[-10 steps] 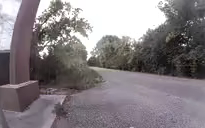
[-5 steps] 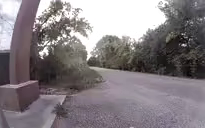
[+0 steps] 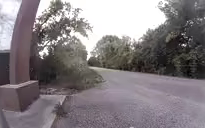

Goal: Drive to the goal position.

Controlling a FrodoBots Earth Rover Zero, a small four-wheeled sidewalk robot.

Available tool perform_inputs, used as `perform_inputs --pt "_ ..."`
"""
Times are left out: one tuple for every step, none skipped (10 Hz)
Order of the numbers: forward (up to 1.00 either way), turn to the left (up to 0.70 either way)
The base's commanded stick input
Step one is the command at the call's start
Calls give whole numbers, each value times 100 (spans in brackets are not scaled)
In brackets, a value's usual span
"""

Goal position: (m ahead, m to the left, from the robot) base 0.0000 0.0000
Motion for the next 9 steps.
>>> perform_inputs --pt "5 0" --pt "5 0" --pt "4 0" --pt "4 0" --pt "4 0" --pt "4 0" --pt "5 0" --pt "5 0" --pt "4 0"
